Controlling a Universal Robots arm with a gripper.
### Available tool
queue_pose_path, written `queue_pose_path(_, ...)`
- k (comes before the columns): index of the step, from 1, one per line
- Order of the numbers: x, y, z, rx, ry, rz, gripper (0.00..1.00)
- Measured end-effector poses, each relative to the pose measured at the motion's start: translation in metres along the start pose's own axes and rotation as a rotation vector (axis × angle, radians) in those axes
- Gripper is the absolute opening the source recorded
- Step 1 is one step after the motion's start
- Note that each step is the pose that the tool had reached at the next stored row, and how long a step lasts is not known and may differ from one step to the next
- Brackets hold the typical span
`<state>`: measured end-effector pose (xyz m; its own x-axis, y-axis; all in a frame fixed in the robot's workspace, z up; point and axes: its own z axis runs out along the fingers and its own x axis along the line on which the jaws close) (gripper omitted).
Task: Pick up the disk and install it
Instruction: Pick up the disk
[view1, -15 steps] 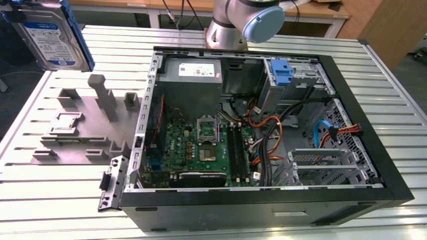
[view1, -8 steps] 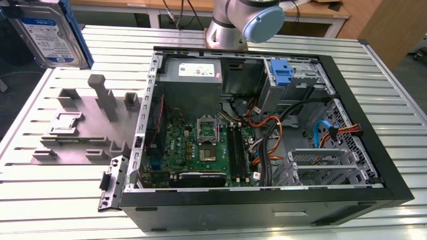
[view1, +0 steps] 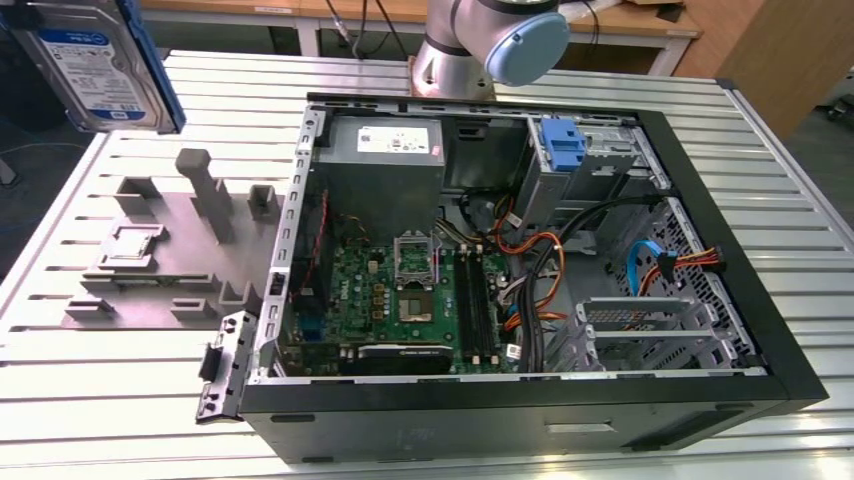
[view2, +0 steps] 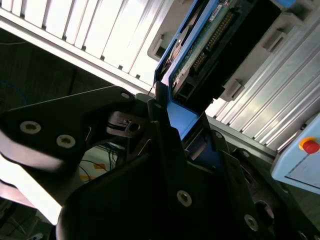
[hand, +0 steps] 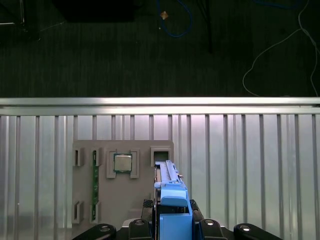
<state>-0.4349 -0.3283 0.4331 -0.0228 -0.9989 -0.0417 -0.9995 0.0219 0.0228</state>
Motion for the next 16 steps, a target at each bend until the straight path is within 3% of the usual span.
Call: queue_pose_path(16,-0.0005,0.0002,-0.0104,-0.0001,0.0,0.0,0.36)
